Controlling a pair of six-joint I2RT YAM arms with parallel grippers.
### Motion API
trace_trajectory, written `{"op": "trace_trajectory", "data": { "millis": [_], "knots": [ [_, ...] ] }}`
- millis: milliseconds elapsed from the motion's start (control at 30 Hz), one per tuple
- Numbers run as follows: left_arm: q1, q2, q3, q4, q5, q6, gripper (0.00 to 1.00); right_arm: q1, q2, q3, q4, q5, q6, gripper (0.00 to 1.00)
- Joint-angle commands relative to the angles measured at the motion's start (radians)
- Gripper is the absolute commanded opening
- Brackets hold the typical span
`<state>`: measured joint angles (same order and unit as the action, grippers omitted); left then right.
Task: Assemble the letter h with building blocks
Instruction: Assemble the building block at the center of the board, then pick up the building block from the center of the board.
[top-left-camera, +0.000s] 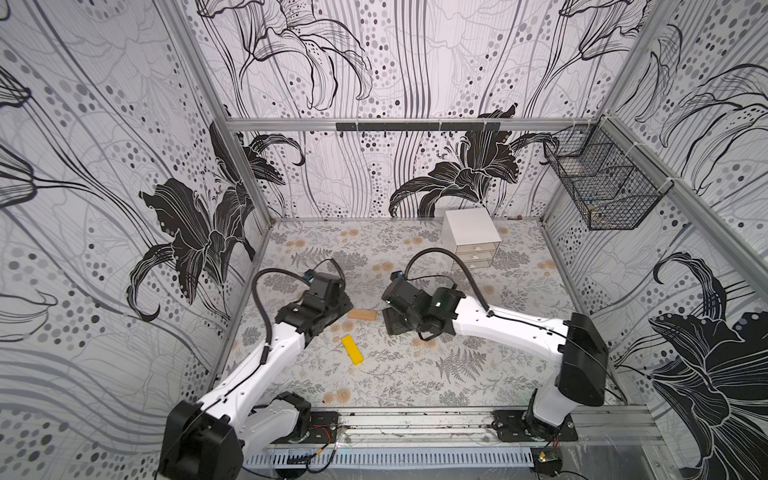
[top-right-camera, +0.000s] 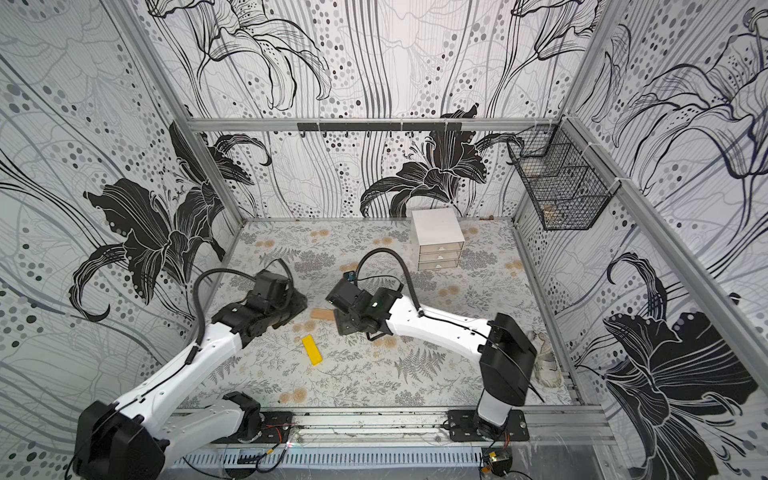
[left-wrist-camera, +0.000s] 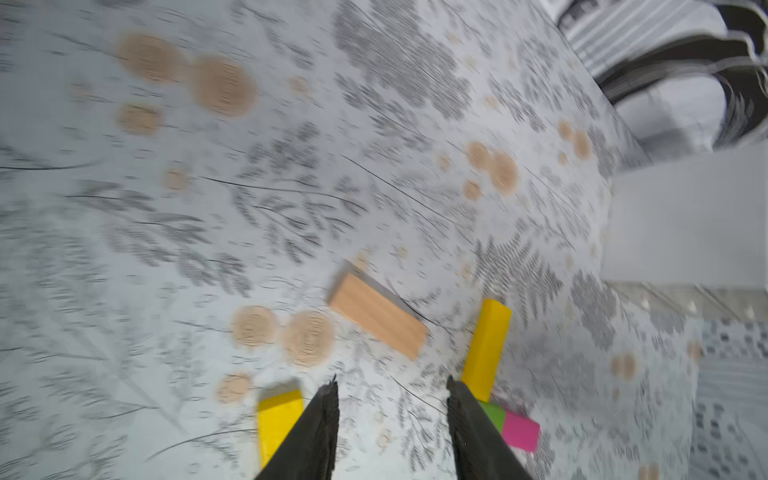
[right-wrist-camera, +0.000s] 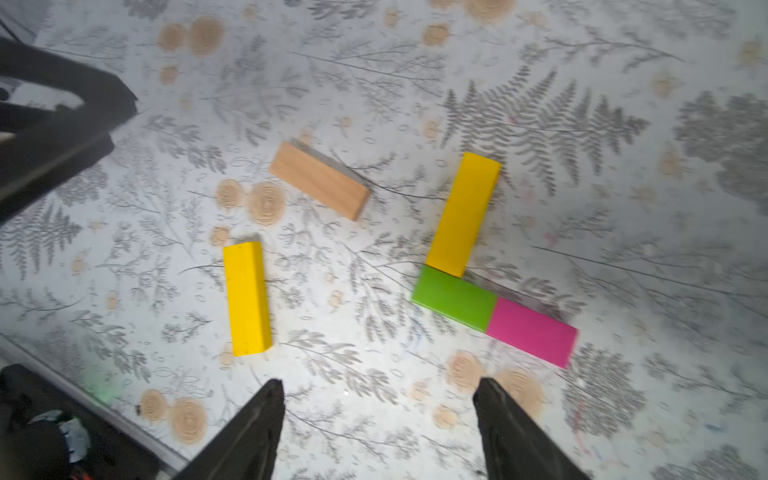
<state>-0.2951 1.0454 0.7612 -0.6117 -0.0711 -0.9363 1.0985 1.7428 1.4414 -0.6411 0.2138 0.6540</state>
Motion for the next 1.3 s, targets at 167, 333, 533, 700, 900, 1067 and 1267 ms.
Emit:
{"op": "trace_trajectory", "data": {
  "millis": [167, 333, 533, 700, 900, 1067, 1267],
  "knots": [
    [0.241, -0.141, -0.065, -0.202, 0.030, 0.039, 0.49, 0.103, 0.344, 0.284, -0.072, -0.023, -0.001, 0.86],
    [0.288, -0.175, -0.099, -0.195, 0.067, 0.023, 0.47, 0.112, 0.495, 0.420, -0.119, -0.036, 0.017, 0.81],
    [0.288, -0.171, -0.146, -0.141, 0.141, 0.019, 0.41, 0.129, 0.618, 0.565, -0.228, -0.021, 0.022, 0.69],
    [0.288, -0.181, -0.154, -0.125, 0.142, 0.035, 0.38, 0.140, 0.657, 0.597, -0.258, -0.024, 0.048, 0.61],
    [0.289, -0.195, -0.145, -0.134, 0.103, 0.043, 0.36, 0.164, 0.694, 0.624, -0.269, -0.033, 0.067, 0.54],
    [0.289, -0.201, -0.141, -0.135, 0.078, 0.043, 0.36, 0.167, 0.716, 0.632, -0.292, -0.028, 0.093, 0.29],
    [0.288, -0.190, -0.139, -0.134, 0.091, 0.049, 0.36, 0.169, 0.664, 0.587, -0.256, -0.026, 0.100, 0.14]
  ]
}}
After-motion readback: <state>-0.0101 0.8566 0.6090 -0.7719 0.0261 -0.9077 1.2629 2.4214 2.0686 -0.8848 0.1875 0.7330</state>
